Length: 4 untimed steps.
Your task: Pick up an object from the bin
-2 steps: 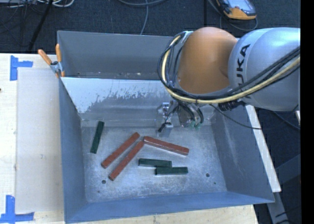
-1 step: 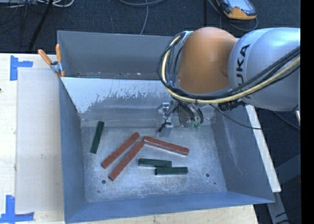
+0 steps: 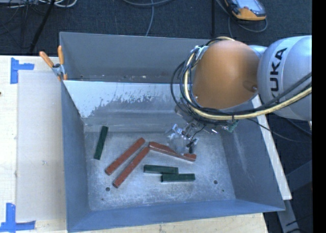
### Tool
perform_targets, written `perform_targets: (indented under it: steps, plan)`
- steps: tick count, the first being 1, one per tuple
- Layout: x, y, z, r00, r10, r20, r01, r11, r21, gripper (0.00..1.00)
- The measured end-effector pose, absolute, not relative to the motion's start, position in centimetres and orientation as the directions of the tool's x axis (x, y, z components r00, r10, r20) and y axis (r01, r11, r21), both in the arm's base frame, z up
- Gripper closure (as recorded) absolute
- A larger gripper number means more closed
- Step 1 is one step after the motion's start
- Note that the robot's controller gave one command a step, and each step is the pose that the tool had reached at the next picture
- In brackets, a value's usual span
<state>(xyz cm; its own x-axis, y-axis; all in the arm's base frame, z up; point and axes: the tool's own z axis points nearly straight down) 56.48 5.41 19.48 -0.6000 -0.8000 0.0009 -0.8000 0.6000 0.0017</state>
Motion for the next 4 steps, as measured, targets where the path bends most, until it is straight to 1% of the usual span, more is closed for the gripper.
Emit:
perform_targets:
  steps: [1,2,3,4]
  plan:
    - [59.0,8.5,16.4,-0.557,-0.830,-0.003,-0.830,0.557,0.002,1.00]
    - [58.8,9.1,10.4,-0.837,-0.548,0.005,-0.548,0.837,0.003,1.00]
    - [58.9,9.0,10.6,-0.837,-0.547,0.001,-0.547,0.837,0.002,1.00]
    - [61.7,11.3,7.4,-0.522,-0.853,-0.003,-0.853,0.522,-0.002,1.00]
